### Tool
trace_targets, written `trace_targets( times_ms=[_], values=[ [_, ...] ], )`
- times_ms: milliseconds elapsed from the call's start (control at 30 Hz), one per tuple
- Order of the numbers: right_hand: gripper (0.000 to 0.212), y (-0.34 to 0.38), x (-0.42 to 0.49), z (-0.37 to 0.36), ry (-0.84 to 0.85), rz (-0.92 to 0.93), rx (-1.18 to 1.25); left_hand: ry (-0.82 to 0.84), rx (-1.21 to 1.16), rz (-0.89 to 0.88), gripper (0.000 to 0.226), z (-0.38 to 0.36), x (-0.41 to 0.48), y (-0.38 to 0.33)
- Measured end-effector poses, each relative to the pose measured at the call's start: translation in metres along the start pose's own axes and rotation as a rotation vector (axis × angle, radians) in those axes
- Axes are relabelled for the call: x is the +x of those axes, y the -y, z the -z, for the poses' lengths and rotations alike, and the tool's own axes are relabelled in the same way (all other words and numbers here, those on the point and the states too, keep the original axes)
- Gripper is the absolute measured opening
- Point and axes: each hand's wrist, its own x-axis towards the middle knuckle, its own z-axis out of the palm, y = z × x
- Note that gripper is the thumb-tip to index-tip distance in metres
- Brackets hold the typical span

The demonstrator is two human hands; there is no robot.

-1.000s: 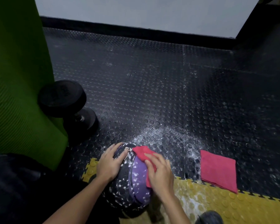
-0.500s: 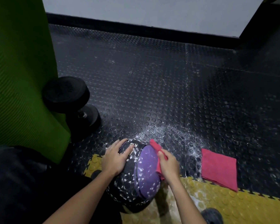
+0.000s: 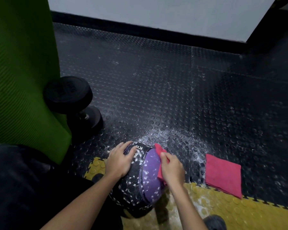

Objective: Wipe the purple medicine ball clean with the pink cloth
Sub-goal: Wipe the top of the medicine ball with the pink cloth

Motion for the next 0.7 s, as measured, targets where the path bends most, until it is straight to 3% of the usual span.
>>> trace_targets(
  times_ms=[67, 133, 300, 367, 500, 633, 700],
  values=[
    [0.034, 0.01, -0.021, -0.006, -0.074, 0.215, -0.05, -0.004, -0.005, 0.002, 0.048, 0.001, 0.004, 0.001],
    [0.035, 0.009, -0.027, -0.012, -0.101, 0.315, -0.033, -0.002, -0.011, -0.008, 0.047, 0.001, 0.006, 0.003],
    [0.029, -0.013, 0.019, -0.002, 0.047, -0.077, 0.177, 0.006, -0.024, 0.0, 0.046, 0.002, 0.003, 0.004],
    [0.025, -0.014, 0.016, -0.003, 0.038, -0.045, 0.196, 0.004, -0.01, -0.005, 0.046, 0.001, 0.001, 0.003],
    [0.024, -0.009, -0.018, -0.011, -0.032, 0.268, 0.222, 0.003, -0.044, -0.01, 0.05, 0.002, 0.004, 0.007],
    [0.026, -0.019, -0.003, -0.011, 0.103, 0.106, 0.396, 0.001, -0.046, -0.024, 0.047, 0.001, 0.004, 0.009],
    [0.027, -0.018, 0.001, -0.011, 0.125, 0.115, 0.418, -0.002, -0.017, -0.019, 0.046, 0.0, 0.003, 0.005]
  ],
)
